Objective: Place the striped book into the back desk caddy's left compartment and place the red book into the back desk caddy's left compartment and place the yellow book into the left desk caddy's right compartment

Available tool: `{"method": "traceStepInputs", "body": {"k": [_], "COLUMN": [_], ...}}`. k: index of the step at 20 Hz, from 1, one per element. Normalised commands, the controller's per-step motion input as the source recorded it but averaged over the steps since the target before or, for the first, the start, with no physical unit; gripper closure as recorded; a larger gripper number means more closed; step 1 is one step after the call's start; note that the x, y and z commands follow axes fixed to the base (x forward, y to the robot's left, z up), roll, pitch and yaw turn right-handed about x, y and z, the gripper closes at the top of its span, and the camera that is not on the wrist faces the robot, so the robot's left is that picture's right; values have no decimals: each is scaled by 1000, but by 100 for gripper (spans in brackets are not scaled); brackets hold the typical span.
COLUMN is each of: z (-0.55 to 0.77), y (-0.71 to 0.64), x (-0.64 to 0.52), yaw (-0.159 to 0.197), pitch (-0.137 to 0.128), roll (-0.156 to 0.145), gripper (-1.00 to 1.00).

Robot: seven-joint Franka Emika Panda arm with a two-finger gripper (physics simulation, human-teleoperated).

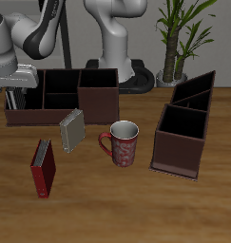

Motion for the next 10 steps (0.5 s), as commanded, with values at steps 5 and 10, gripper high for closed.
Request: {"method": "traceStepInputs", "body": {"k": [5, 10], "z": [196, 219], "y": [233, 312], "x": [117, 226], "yaw": [25, 35], "pitch": [-47, -49], "roll": [18, 6], "gripper": [-100, -100]}}
